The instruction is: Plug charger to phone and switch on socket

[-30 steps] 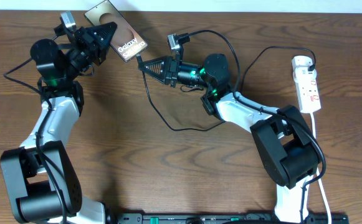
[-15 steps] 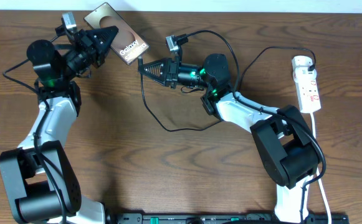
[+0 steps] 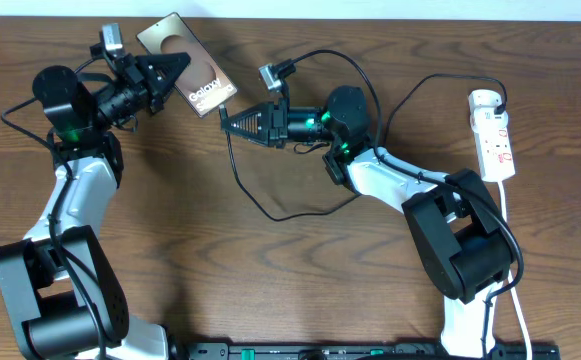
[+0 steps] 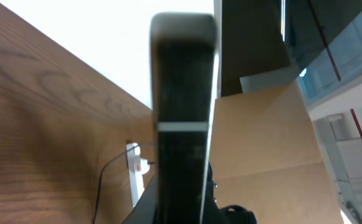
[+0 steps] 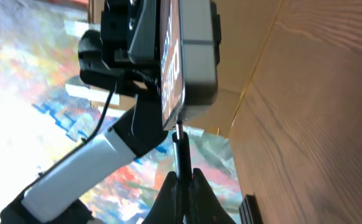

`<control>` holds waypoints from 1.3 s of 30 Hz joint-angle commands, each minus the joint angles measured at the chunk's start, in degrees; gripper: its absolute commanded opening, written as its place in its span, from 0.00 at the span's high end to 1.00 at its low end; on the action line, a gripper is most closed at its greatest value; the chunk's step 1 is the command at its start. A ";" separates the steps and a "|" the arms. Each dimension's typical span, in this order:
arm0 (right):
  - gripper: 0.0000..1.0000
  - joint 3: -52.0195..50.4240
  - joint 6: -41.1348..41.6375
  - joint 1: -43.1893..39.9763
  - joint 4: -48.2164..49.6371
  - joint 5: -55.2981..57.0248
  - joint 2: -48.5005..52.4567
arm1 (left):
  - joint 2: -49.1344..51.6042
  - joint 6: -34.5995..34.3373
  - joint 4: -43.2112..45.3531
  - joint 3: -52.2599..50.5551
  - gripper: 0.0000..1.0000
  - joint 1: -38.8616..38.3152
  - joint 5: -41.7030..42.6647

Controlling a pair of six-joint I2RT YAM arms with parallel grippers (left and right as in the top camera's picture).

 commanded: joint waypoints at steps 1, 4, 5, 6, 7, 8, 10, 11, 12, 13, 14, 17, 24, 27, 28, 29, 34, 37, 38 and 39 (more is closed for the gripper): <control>0.99 1.16 -1.68 -0.35 -0.22 -2.62 -0.07 | -0.74 2.10 0.94 0.46 0.93 0.00 6.10; 0.99 1.18 -2.10 -0.57 -0.22 -3.82 -0.07 | -0.74 2.75 0.94 0.46 0.93 0.00 7.91; 0.99 1.18 -2.10 -0.57 -0.22 -4.02 -0.07 | -0.74 2.75 0.94 0.46 0.93 0.00 8.11; 0.99 1.16 -2.12 -0.61 -0.22 -4.26 -0.07 | -0.74 3.04 0.94 0.46 0.93 0.00 8.39; 0.99 1.18 -2.12 -0.61 -0.22 -4.50 -0.07 | -0.74 3.82 0.92 0.46 0.93 0.00 8.85; 0.99 1.18 -2.14 -0.59 -0.22 -4.74 -0.07 | -0.74 4.31 0.94 0.46 0.93 0.00 9.31; 0.99 1.16 -2.34 -0.72 -0.22 -5.60 -0.07 | -0.74 4.94 0.92 0.46 0.93 0.00 10.23; 0.99 1.16 -2.34 -0.72 -0.22 -5.75 -0.07 | -0.74 5.18 0.94 0.46 0.93 0.04 10.64; 0.99 1.16 -2.40 -0.81 -0.22 -6.16 -0.07 | -0.74 5.35 0.94 0.46 0.93 0.07 11.06; 0.99 1.16 -2.56 -0.87 -0.22 -6.58 -0.07 | -0.74 5.35 0.94 0.46 0.93 0.15 11.32; 0.99 1.16 -2.60 -0.92 -0.22 -6.99 -0.07 | -0.74 5.55 0.96 0.46 0.93 0.33 11.96; 0.99 1.16 -2.75 -0.92 -0.24 -7.78 -0.07 | -0.74 5.99 0.98 0.46 0.93 0.94 13.90; 0.99 1.16 -3.19 -0.98 -0.26 -7.48 -0.07 | -0.74 5.97 1.07 0.46 0.93 2.01 17.20; 0.99 1.16 -3.26 -0.98 -0.24 -6.47 -0.07 | -0.74 5.92 1.05 0.46 0.93 1.81 14.99; 0.99 1.16 -3.45 -0.98 -0.26 -6.27 -0.07 | -0.74 5.95 1.05 0.46 0.93 1.60 14.45; 0.99 1.16 -3.69 -0.98 -0.76 -5.51 -0.07 | -0.74 5.92 1.05 0.46 0.93 1.29 13.70; 0.99 1.16 -5.70 -0.98 -4.57 -3.30 -0.07 | -0.74 6.82 1.07 0.46 0.93 -0.15 13.11; 0.99 1.16 -6.45 -0.98 -5.22 -3.28 -0.07 | -0.74 6.86 1.07 0.46 0.93 -0.13 13.11; 0.99 1.16 -6.47 -0.98 -5.18 -3.28 -0.07 | -0.74 6.88 1.07 0.46 0.93 -0.13 13.11; 0.99 1.16 -6.62 -0.98 -5.16 -3.28 -0.07 | -0.74 6.88 1.07 0.46 0.93 -0.13 13.11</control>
